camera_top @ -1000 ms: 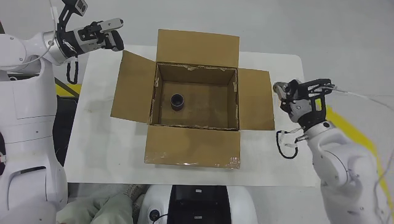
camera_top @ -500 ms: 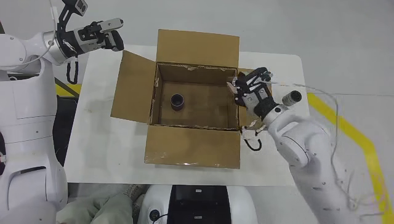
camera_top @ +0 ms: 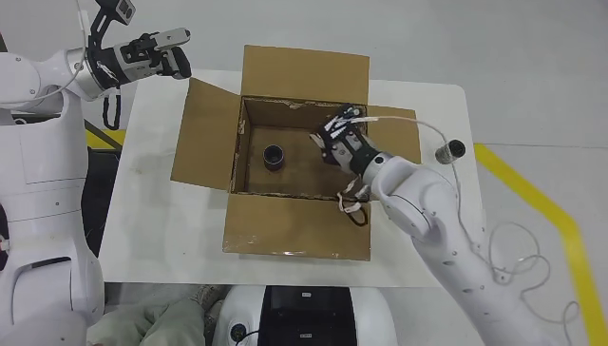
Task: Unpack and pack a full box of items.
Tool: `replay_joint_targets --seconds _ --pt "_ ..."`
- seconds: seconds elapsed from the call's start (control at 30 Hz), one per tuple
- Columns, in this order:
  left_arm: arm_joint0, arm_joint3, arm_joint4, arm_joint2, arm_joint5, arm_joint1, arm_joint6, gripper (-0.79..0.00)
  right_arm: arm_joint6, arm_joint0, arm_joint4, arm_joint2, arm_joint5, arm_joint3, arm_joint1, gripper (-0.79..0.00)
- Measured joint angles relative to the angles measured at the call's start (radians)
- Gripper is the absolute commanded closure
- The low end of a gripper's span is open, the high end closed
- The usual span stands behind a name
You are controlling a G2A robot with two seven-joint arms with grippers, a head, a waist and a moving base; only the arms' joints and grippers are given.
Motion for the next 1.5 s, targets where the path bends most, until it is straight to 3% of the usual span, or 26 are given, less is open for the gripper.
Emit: replay_joint_targets --seconds 0.67,1.27,1.33,1.5 --pt "0.000 0.000 0.000 0.000 0.000 0.000 0.000 -0.785 0.015 0.268 0.154 -0.195 0.020 0.431 -0.097 0.000" --pt "0.000 0.000 0.000 0.000 0.000 0.000 0.000 -0.785 0.037 0.361 0.188 -0.284 0.025 0.653 -0.166 0.000" --pt "0.000 0.000 0.000 0.000 0.000 0.000 0.000 -0.785 0.041 0.366 0.191 -0.288 0.022 0.666 -0.171 -0.034" --pt "0.000 0.000 0.000 0.000 0.000 0.000 0.000 -0.785 0.053 0.380 0.193 -0.300 0.016 0.697 -0.184 -0.249"
